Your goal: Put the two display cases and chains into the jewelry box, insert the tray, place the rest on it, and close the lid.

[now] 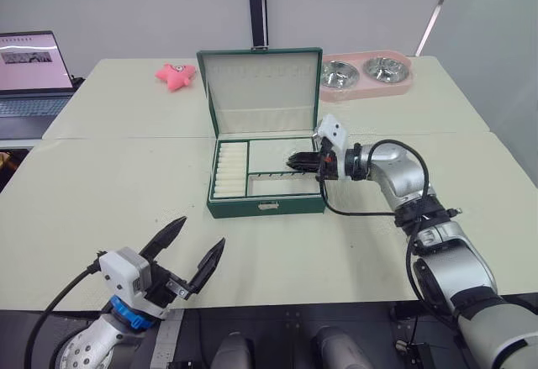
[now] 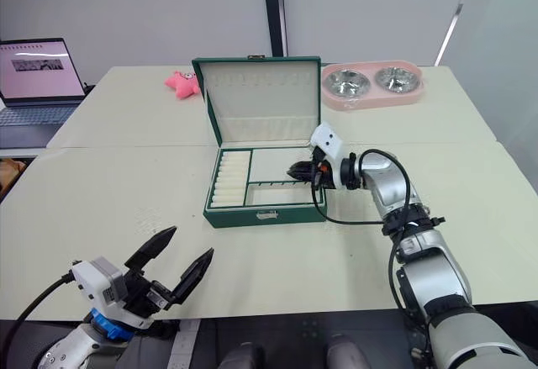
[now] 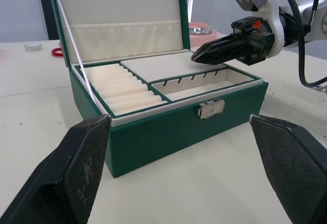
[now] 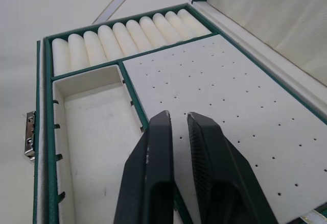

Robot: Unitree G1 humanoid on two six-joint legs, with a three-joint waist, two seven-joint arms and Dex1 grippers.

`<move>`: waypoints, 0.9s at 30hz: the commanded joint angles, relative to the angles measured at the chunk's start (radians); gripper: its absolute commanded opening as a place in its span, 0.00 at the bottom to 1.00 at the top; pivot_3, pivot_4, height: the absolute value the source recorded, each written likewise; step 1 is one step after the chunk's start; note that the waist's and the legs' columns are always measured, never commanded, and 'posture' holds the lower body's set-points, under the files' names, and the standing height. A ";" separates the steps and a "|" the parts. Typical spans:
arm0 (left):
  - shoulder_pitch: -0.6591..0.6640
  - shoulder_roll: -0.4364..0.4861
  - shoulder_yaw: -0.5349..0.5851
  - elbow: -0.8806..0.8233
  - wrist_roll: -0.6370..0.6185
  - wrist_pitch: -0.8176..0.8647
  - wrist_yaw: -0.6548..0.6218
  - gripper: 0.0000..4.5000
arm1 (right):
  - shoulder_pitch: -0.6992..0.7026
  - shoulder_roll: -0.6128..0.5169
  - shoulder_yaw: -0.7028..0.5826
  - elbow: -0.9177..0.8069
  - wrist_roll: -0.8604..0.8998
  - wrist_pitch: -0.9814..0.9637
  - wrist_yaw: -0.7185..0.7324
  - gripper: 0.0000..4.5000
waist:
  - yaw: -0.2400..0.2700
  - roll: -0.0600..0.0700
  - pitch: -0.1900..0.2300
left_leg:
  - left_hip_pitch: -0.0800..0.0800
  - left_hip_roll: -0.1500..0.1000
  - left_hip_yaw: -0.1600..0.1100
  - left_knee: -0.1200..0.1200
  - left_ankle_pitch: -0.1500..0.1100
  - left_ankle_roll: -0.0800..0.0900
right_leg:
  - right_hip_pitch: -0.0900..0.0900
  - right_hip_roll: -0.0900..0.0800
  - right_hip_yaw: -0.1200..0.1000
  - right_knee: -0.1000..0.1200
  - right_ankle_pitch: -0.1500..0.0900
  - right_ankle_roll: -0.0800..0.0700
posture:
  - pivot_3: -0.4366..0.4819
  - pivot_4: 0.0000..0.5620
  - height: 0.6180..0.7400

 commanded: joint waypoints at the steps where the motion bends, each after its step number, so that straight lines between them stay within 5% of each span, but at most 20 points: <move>1: 0.004 -0.001 -0.003 -0.008 -0.012 -0.010 -0.009 1.00 | -0.007 0.006 0.014 0.013 -0.025 -0.026 -0.009 0.00 | 0.000 0.000 0.000 | 0.000 0.000 0.000 0.000 0.000 0.000 | 0.000 0.000 0.000 0.000 0.000 0.000 | 0.48 0.27 1.00; 15: -0.008 0.010 0.006 -0.015 -0.024 0.026 -0.003 1.00 | -0.001 -0.004 -0.076 -0.073 0.101 0.033 0.054 0.00 | 0.002 0.000 0.000 | 0.000 0.000 0.000 0.000 0.000 0.000 | 0.000 0.000 0.000 0.000 0.000 0.000 | 0.48 0.27 1.00; 27: -0.109 0.136 0.154 0.118 -0.120 0.135 -0.050 1.00 | 0.281 -0.290 -0.246 -0.281 0.171 0.025 0.075 0.66 | 0.031 0.000 0.000 | -0.001 0.000 -0.002 0.000 0.000 0.000 | 0.001 0.000 -0.002 -0.001 0.000 0.000 | 0.48 0.27 1.00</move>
